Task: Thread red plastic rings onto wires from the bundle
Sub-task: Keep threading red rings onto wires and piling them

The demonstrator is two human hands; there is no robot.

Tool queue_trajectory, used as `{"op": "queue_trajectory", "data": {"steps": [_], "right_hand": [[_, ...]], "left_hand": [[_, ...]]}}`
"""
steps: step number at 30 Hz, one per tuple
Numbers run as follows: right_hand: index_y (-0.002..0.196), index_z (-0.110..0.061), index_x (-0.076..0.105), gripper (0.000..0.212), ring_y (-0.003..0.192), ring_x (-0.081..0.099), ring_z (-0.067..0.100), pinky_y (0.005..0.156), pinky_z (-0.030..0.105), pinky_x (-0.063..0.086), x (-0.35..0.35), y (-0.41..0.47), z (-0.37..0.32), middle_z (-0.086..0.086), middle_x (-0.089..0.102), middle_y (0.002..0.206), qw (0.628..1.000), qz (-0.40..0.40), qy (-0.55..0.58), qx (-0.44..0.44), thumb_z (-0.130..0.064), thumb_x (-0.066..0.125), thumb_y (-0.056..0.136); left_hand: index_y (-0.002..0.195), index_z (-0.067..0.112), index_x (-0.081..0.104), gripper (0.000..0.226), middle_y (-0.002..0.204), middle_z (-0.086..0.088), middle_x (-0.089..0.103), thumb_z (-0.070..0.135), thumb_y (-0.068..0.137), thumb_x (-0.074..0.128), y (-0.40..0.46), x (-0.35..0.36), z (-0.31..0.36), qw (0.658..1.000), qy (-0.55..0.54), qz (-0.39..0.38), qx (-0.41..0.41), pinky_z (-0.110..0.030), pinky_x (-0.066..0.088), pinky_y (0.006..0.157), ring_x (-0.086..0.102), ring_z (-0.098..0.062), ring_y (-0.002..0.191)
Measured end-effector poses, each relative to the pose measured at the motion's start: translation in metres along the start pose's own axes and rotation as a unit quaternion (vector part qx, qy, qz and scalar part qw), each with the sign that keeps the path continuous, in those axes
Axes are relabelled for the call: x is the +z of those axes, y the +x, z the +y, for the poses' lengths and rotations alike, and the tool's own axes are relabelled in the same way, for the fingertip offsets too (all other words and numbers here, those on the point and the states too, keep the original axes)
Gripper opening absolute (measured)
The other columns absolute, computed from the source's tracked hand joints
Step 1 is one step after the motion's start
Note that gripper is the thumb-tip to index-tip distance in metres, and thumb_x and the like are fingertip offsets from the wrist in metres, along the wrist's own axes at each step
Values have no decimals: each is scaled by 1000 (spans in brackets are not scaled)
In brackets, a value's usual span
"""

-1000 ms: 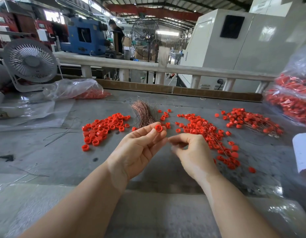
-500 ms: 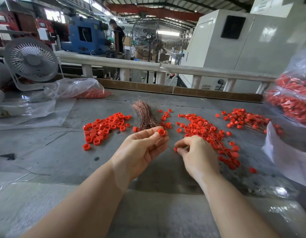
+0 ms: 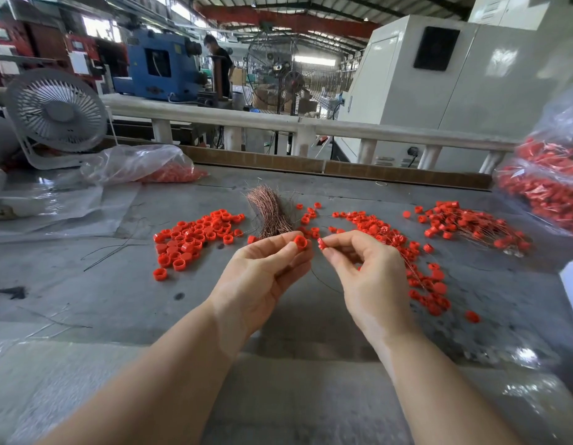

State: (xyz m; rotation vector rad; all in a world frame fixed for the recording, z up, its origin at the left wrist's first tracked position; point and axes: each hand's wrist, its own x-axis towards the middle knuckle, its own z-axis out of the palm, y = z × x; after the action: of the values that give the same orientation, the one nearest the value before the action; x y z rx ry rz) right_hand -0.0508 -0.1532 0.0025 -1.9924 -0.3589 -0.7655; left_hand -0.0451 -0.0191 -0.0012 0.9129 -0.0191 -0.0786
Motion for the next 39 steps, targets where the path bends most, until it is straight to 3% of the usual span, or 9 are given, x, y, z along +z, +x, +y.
{"op": "queue_trajectory", "data": {"steps": [5,9,18,39], "right_hand": [[80,-21,66,18,73,59,-8,66,4,42,1,-1,-1,-22,61,72,999,-1,29,-33,-4,68,81],[80,-18,68,14,74,58,5,65,10,43,2,-1,0,-9,65,76,999,-9,6,-51,-4,69,80],[80,-7,69,6,75,59,12,68,25,48,1,-2,0,-1,65,79,994,-4,-31,-104,-1,70,79],[75,-5,69,7,72,56,15,66,29,49,-1,-1,1,1,63,75,985,3,-81,-152,2,70,76]], "left_hand": [[85,6,68,12,71,-4,71,1,81,58,-2,3,-2,998,50,-15,34,-19,57,66,67,-8,66],[87,8,68,15,75,-4,72,-1,85,56,-4,4,-2,996,78,-30,43,-18,56,66,68,-9,70],[87,9,68,15,74,-4,72,-1,85,56,-5,4,-3,991,110,-33,65,-19,56,67,67,-9,69],[85,8,67,15,70,-3,72,-3,84,57,-3,3,-3,985,151,-24,80,-18,55,64,68,-10,66]]}}
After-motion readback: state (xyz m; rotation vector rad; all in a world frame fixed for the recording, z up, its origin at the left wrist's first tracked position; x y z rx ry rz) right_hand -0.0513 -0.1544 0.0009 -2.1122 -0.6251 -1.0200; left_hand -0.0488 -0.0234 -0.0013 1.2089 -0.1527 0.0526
